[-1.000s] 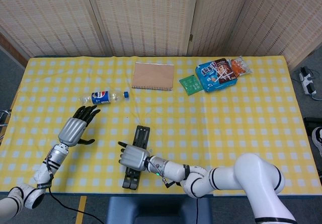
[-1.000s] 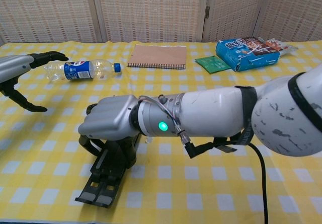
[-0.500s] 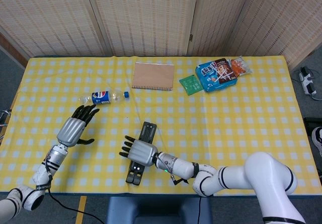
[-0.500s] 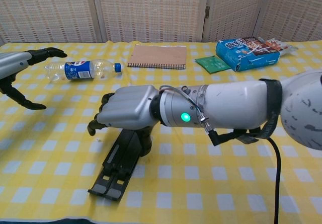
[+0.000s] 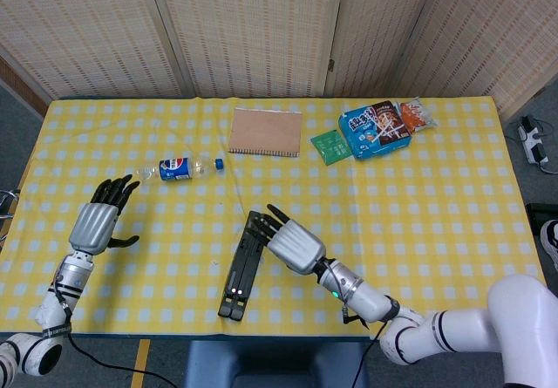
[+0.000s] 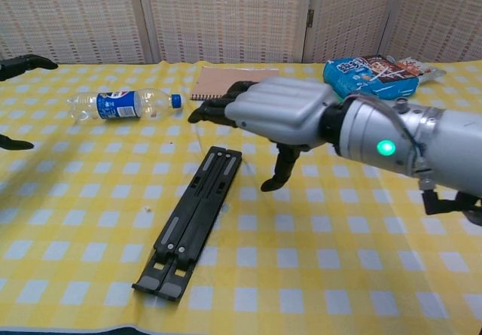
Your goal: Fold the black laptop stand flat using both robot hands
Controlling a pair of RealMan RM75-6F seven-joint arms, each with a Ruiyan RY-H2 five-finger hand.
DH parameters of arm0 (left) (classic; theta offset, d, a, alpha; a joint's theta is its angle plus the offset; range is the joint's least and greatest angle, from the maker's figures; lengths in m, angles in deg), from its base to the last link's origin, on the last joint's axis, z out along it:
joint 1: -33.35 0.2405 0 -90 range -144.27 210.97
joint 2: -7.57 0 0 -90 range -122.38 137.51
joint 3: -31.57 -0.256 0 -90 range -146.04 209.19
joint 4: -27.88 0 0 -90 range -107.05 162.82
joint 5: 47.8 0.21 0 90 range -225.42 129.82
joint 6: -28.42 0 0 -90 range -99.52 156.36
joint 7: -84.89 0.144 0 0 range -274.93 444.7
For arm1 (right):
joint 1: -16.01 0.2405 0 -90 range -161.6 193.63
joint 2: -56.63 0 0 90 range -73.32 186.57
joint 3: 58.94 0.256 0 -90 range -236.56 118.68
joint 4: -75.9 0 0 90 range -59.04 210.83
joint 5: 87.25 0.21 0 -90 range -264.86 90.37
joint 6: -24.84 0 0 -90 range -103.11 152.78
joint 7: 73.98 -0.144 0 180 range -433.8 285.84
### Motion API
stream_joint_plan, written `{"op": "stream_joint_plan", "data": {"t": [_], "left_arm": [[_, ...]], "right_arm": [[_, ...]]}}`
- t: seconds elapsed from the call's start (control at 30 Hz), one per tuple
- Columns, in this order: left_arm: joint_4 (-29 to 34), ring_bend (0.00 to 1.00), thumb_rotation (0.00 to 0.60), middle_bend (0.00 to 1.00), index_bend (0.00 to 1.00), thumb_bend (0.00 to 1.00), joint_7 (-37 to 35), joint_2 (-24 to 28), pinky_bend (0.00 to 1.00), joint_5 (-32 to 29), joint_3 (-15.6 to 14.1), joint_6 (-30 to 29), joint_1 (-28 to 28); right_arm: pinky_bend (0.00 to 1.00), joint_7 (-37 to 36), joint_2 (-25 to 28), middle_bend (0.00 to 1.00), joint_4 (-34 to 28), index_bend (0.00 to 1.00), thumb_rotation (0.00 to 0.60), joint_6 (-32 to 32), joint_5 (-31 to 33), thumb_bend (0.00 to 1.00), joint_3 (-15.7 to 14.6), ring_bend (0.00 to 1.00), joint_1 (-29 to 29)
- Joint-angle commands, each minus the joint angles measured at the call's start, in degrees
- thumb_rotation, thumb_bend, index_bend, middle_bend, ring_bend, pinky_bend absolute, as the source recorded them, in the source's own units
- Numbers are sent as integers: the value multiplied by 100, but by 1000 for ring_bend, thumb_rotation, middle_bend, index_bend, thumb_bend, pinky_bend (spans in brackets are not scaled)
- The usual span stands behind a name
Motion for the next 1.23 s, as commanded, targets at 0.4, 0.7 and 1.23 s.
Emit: {"op": "stream_joint_plan", "data": {"t": [0.4,0.7,1.23], "left_arm": [[1443,0,600,19,107,158,879,886,0,-311,-93,-1138,1120],[1992,0,600,23,116,162,1306,1094,0,61,-385,-1818,1692],[2212,0,600,30,127,162,1678,1034,0,442,-555,-1933,2018]], "right_arm": [[0,-1002,1756,112,-650,0,600,2957,-457,184,-885,129,-2874],[0,-2359,1932,82,12,0,600,3656,-686,185,-982,88,-4085],[0,-3635,2257,73,334,0,600,3589,-1176,185,-724,35,-4819]]}}
